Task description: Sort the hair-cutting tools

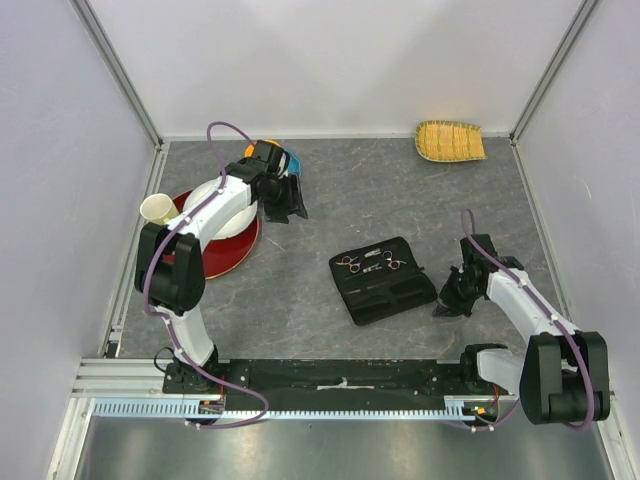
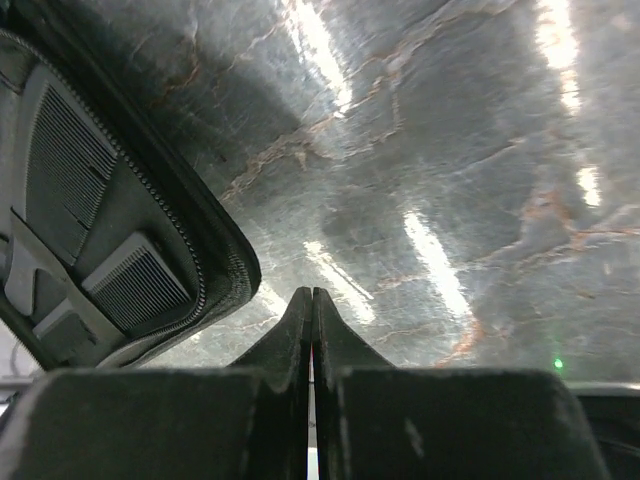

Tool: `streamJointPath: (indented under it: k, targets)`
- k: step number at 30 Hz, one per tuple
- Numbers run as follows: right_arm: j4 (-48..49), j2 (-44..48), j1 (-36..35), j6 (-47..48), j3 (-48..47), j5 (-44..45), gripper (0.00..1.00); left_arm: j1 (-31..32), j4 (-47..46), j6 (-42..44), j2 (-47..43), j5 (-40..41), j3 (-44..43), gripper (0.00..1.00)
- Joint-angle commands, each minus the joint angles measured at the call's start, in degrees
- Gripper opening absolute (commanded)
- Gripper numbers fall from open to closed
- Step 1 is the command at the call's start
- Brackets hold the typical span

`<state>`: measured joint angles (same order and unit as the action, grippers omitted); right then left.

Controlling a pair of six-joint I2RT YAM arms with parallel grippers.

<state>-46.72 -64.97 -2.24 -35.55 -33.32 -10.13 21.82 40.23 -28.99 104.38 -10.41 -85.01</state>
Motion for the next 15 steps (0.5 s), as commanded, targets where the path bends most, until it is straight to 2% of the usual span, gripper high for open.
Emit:
streamJointPath:
  k: [1,8,15]
  targets:
    - [8.1,-1.2,0.2,0.1,1.9,-7.5,0.00,-0.5,-0.4,2.2,-1.8,0.9,-2.6,0.61]
    - [15.7,2.9,0.2,-4.2,-2.8,-9.4,0.00,-0.6,-0.6,1.8,-4.8,1.7,-2.3,0.61]
    - [24.7,-1.2,0.0,-7.7,-4.6,-13.1,0.00,-0.6,-3.7,0.6,-8.1,-1.8,0.0,0.61]
